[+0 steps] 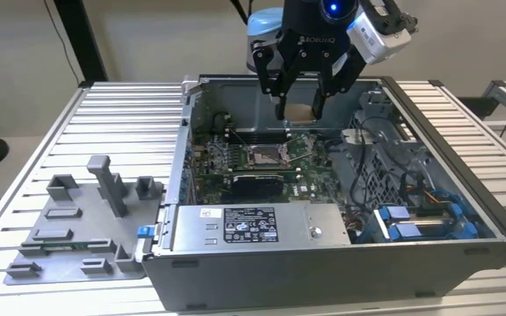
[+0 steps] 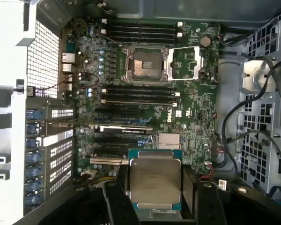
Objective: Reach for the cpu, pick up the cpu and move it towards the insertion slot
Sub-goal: 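Pick up the cpu and move it towards the insertion slot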
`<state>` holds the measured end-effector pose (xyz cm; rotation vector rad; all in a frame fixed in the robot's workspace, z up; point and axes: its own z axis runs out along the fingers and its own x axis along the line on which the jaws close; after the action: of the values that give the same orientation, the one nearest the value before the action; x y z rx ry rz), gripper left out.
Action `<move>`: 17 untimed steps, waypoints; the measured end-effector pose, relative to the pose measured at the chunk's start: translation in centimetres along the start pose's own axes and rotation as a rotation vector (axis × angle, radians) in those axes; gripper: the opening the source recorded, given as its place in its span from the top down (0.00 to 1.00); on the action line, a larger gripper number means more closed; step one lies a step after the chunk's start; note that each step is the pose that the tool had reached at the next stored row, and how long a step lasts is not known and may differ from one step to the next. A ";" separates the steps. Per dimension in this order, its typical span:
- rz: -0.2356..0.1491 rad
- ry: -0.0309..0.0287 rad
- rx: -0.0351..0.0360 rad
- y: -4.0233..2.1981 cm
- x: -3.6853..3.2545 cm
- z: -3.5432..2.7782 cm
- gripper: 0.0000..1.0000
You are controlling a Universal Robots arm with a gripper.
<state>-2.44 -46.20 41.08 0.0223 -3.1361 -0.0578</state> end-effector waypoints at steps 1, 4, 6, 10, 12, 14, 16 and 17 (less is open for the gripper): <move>0.000 0.0001 0.0002 0.03 -0.13 0.00 1.00; 0.000 0.0001 0.0001 0.03 -0.65 0.02 1.00; 0.000 0.0000 0.0002 0.03 -0.93 0.03 1.00; 0.000 0.0000 0.0004 0.03 -0.96 0.03 1.00; 0.000 0.0000 0.0004 0.03 -0.96 0.03 1.00; 0.000 0.0001 0.0005 0.03 -0.96 0.03 1.00; 0.000 0.0001 0.0004 0.04 -0.96 0.03 1.00; 0.000 0.0001 0.0004 0.05 -0.96 0.03 1.00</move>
<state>-1.48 -46.14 41.05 0.0222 -3.1360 -0.0571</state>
